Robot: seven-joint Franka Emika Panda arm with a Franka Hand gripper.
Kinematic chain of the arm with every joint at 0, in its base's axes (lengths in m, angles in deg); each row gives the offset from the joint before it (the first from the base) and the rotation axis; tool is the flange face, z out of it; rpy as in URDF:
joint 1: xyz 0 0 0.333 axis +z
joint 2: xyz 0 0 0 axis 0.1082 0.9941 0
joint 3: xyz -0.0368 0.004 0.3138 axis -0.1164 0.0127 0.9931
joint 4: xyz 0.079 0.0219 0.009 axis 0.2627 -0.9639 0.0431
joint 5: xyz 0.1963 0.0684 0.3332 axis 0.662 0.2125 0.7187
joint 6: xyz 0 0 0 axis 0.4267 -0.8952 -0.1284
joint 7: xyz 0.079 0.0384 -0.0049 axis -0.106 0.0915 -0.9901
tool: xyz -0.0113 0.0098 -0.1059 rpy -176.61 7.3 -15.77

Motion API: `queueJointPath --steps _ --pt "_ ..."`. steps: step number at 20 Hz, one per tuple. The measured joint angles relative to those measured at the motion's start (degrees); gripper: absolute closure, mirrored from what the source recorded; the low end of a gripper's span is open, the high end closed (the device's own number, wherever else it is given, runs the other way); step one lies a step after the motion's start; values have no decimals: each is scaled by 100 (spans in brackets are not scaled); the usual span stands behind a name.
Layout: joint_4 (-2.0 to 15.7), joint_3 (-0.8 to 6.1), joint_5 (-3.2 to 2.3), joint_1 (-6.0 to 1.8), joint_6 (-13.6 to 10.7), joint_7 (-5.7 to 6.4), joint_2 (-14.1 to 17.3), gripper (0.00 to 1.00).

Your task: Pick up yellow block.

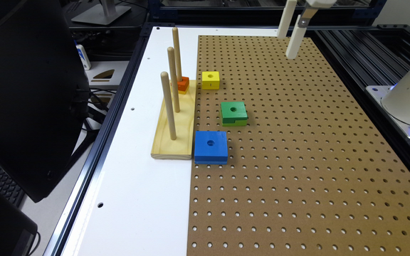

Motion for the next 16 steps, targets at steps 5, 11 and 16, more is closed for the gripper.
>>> queueJointPath --steps 5,11,16 --pt "196 -1 0 -8 0 0 177 0" --pt "423 -1 0 -22 0 -3 428 0" --pt "502 -2 -2 -69 0 -41 508 0"
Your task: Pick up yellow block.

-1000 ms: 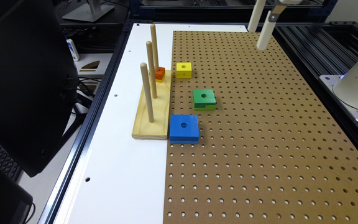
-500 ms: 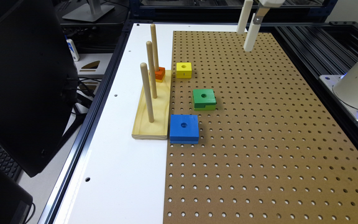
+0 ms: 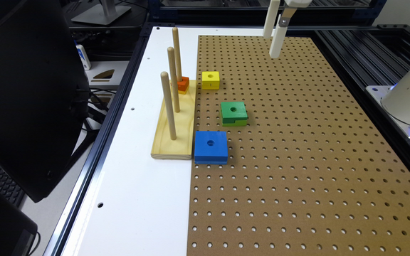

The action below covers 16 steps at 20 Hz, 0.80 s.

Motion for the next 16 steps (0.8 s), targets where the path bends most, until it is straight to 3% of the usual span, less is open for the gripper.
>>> queueJointPath --steps 5,10,16 --pt "248 -6 0 -257 0 -278 221 0" --pt "497 -5 0 -288 0 -307 526 0" --pt "528 -6 0 -333 0 -349 577 0"
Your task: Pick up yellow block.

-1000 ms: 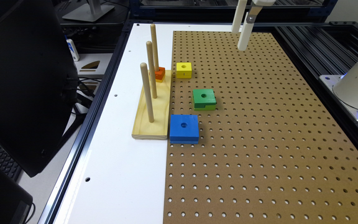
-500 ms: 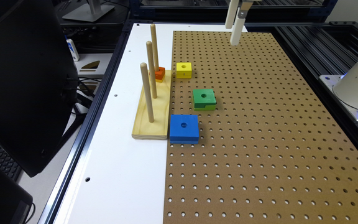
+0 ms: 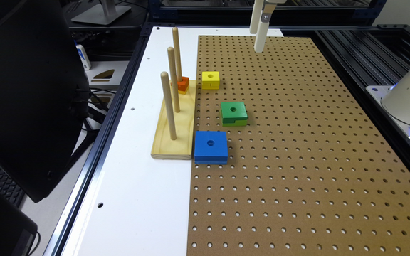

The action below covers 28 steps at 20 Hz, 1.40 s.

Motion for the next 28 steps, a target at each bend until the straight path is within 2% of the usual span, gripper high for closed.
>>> queueJointPath --steps 3,7,12,22,28 --pt "0 0 0 -15 0 -13 0 0" --pt "3 0 0 -84 0 -69 0 0" --pt "151 -1 -3 -234 1 -233 88 0" --pt "699 22 -3 -240 1 -242 643 0" --pt "749 22 -3 -247 1 -243 699 0"
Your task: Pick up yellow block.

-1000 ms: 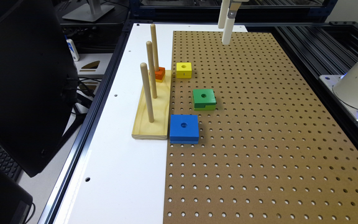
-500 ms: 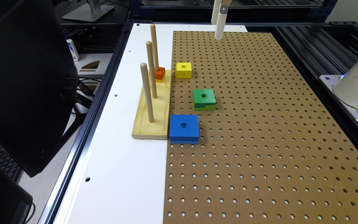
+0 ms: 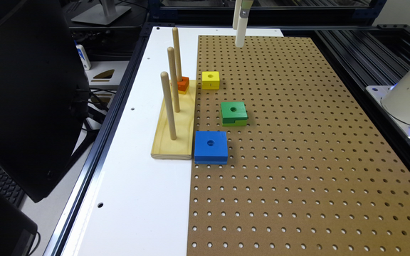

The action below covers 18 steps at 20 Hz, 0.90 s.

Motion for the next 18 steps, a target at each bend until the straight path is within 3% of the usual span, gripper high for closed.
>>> queueJointPath --steps 4,7,11,18 --pt "36 -13 -1 -49 0 -35 6 0" --pt "125 -22 -1 -137 0 -132 77 0" --pt "372 -22 -1 -224 0 -219 293 0" --pt "727 30 -1 -227 0 -225 652 0"
